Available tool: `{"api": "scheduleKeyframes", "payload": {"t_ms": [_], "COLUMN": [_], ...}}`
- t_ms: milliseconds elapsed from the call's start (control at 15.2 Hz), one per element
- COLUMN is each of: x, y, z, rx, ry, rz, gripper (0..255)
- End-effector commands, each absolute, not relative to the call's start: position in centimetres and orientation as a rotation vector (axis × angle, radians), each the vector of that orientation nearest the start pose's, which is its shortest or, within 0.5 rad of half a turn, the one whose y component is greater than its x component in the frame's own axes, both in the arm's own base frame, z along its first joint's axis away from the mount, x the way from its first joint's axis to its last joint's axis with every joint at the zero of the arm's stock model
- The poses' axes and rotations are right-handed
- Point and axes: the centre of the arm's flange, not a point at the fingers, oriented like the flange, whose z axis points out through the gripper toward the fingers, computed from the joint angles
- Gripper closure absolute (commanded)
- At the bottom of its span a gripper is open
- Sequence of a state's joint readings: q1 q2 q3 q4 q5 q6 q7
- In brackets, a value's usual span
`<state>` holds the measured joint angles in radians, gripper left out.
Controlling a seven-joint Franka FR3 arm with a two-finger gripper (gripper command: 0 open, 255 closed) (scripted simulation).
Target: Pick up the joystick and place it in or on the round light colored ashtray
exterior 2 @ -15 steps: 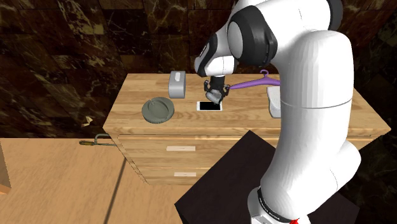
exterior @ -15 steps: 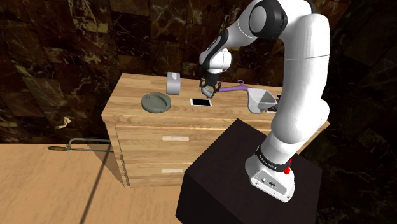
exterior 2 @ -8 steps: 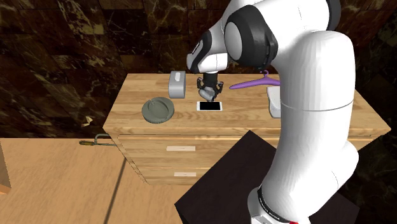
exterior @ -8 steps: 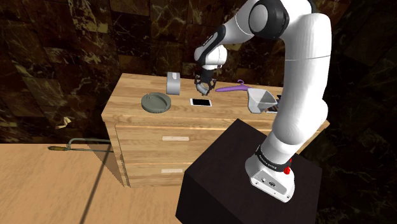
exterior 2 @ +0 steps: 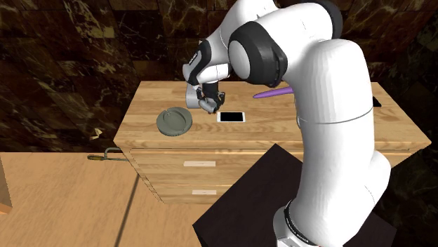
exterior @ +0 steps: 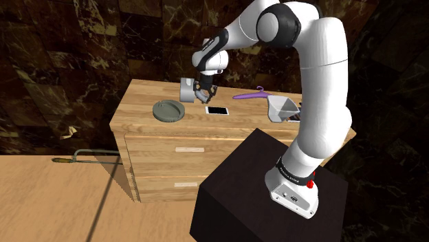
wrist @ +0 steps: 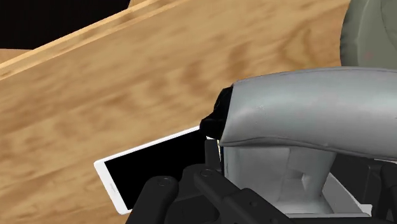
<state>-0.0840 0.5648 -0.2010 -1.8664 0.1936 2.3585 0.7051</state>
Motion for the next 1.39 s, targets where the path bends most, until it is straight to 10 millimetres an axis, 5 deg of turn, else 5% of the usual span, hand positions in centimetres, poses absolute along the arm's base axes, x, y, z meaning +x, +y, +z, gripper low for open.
{"api": "scheduleKeyframes", "payload": {"t_ms": [0, 858, 1320], "x": [62.8, 73.8, 73.8], "y": [-14.7, -1.5, -1.5], "z": [21.4, 21.2, 17.5], "rx": [-2.662, -2.662, -2.662], "ry": [1.642, 1.642, 1.642], "rz": [0.093, 0.093, 0.093], "gripper": [255, 255, 255]}}
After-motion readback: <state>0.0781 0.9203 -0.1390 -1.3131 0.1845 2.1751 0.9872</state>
